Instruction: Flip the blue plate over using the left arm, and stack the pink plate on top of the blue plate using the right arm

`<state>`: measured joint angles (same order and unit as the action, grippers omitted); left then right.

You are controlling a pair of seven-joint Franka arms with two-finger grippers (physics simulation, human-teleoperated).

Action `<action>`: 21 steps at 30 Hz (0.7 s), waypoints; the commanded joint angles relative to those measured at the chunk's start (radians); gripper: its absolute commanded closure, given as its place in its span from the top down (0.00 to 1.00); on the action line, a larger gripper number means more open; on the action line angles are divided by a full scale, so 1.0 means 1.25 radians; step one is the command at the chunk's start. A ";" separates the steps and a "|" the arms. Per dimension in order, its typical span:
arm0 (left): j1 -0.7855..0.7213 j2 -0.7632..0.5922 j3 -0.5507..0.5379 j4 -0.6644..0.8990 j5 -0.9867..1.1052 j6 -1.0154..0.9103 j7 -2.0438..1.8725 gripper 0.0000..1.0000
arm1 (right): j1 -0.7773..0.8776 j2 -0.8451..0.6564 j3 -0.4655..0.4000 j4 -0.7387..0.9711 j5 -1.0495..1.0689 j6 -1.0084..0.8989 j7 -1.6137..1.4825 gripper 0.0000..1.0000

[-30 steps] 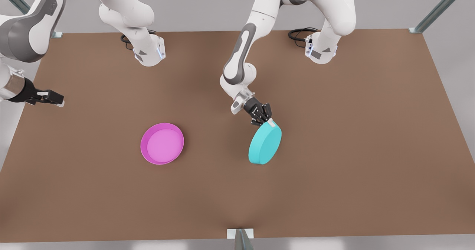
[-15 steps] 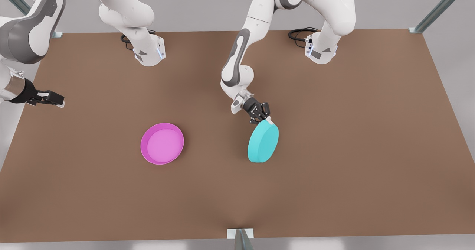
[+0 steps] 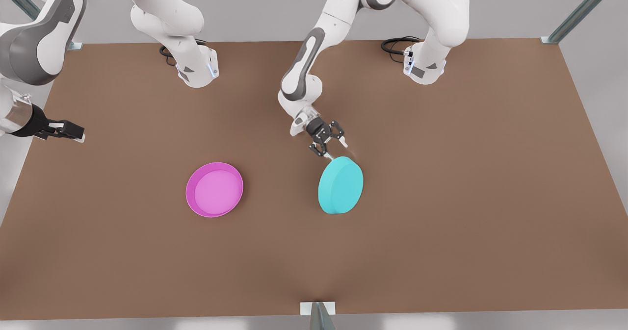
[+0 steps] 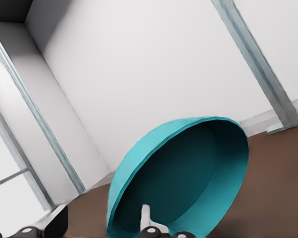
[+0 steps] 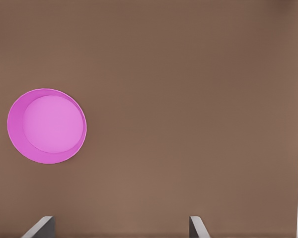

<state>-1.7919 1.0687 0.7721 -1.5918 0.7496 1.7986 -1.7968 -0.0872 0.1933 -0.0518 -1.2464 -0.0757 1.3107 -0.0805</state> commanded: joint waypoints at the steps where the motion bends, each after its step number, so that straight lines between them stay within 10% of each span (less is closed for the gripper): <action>1: -0.005 -0.003 -0.008 0.090 -0.219 -0.100 0.026 0.89 | -0.003 0.004 0.000 -0.002 0.000 0.001 -0.006 1.00; 5: 0.015 -0.142 0.008 0.221 -0.442 -0.099 0.085 0.88 | -0.004 0.001 -0.048 -0.155 0.081 0.066 -0.006 1.00; 9: 0.268 -0.596 0.016 0.244 -0.629 -0.297 0.638 0.88 | -0.033 0.000 -0.051 -0.441 0.178 0.354 -0.112 1.00; 13: 0.519 -0.646 0.211 0.235 -0.776 -0.345 1.188 1.00 | 0.001 0.067 -0.049 -0.518 0.211 0.608 -0.139 1.00; 14: 0.638 -0.673 0.147 0.238 -0.785 -0.358 1.215 1.00 | 0.004 0.083 -0.049 -0.517 0.236 0.631 -0.141 1.00; 16: 1.340 -0.706 -0.621 0.288 -0.624 -0.452 1.477 1.00 | 0.017 0.118 -0.046 -0.517 0.279 0.638 -0.139 1.00; 17: 1.418 -0.710 -0.728 0.228 -0.546 -0.340 1.484 1.00 | 0.026 0.136 -0.044 -0.518 0.305 0.638 -0.141 1.00; 21: 1.425 -0.705 -0.722 0.185 -0.563 -0.268 1.417 1.00 | 0.038 0.175 -0.031 -0.532 0.365 0.656 -0.161 1.00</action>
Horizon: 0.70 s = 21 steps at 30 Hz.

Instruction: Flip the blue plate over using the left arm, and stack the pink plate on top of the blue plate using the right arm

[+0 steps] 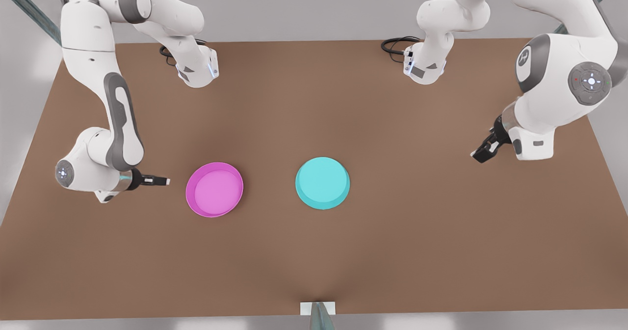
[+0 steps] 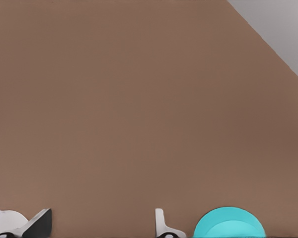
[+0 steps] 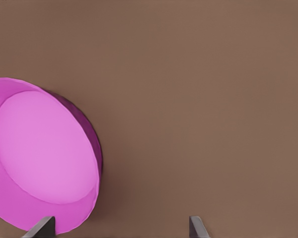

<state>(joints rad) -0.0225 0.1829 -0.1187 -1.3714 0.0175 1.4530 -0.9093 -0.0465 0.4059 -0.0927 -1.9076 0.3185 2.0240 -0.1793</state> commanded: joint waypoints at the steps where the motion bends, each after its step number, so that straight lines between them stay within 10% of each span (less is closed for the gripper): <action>1: 0.008 -0.005 -0.009 0.012 0.033 0.001 0.697 1.00 | 0.005 0.004 0.002 -0.023 0.091 0.105 -0.120 1.00; 21: -0.002 -0.005 -0.015 0.012 -0.013 -0.052 0.628 1.00 | 0.016 0.124 0.078 -0.020 0.164 0.180 -0.220 1.00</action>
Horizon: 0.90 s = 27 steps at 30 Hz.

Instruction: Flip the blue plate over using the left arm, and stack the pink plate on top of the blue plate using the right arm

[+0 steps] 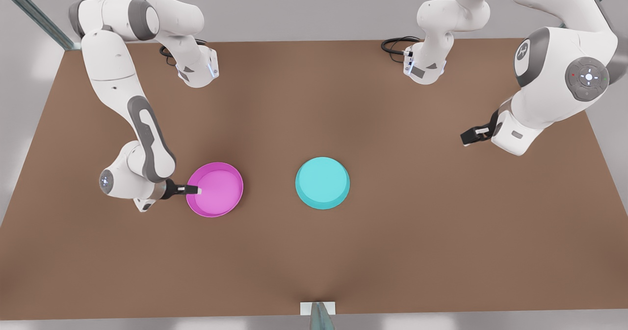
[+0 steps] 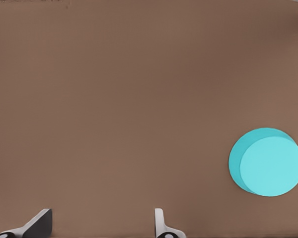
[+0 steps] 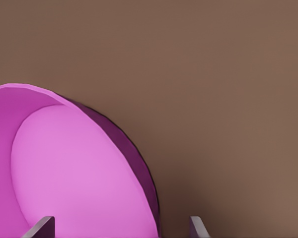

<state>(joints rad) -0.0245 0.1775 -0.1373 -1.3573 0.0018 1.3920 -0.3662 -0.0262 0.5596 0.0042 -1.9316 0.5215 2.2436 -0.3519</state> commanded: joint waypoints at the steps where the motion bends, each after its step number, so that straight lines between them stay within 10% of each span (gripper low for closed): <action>1: 0.000 -0.001 -0.001 0.000 0.000 -0.003 0.192 1.00 | 0.000 0.006 0.000 0.004 0.001 0.000 -0.082 0.99; 6: -0.001 -0.002 -0.003 -0.001 0.000 -0.004 0.194 1.00 | -0.001 0.011 0.000 0.005 0.001 -0.003 -0.082 0.60; 17: -0.001 -0.002 -0.004 -0.001 0.000 -0.004 0.196 1.00 | 0.000 0.026 0.000 0.027 0.001 -0.025 -0.080 0.24; 27: -0.001 -0.002 -0.007 -0.001 0.000 -0.004 0.195 1.00 | 0.000 0.020 0.006 0.052 0.000 -0.044 -0.079 0.21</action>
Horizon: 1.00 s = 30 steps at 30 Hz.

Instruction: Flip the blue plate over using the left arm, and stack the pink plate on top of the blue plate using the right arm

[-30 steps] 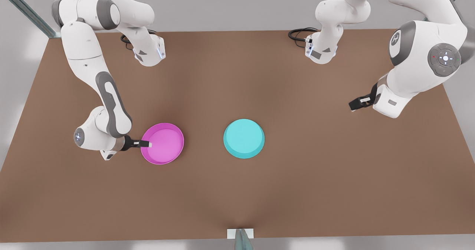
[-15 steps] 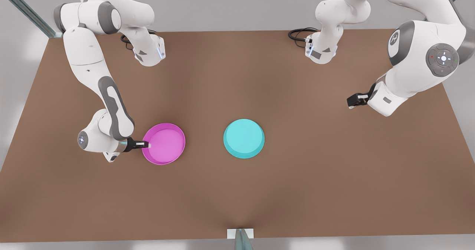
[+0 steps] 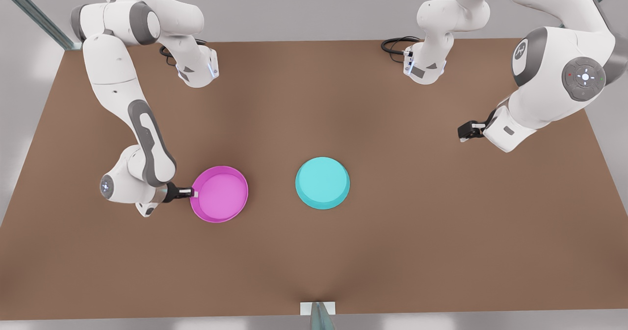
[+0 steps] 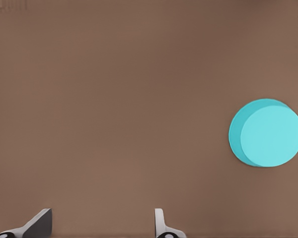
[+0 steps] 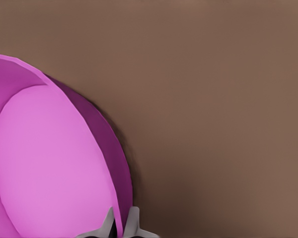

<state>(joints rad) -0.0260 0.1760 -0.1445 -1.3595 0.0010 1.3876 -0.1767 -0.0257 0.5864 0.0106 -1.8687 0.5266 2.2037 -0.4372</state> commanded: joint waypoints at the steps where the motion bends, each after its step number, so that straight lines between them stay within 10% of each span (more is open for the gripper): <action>1: 0.000 -0.001 -0.001 0.000 0.000 -0.001 0.043 1.00 | 0.001 -0.004 0.001 0.010 -0.004 -0.013 -0.010 0.21; 30: 0.000 -0.019 -0.001 -0.007 0.002 -0.029 0.044 1.00 | 0.411 0.086 0.000 0.238 0.127 0.015 0.336 0.21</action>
<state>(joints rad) -0.0259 0.1520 -0.1452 -1.3688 0.0025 1.3535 -0.1343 0.4860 0.6917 0.0108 -1.5713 0.6883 2.2061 -0.2156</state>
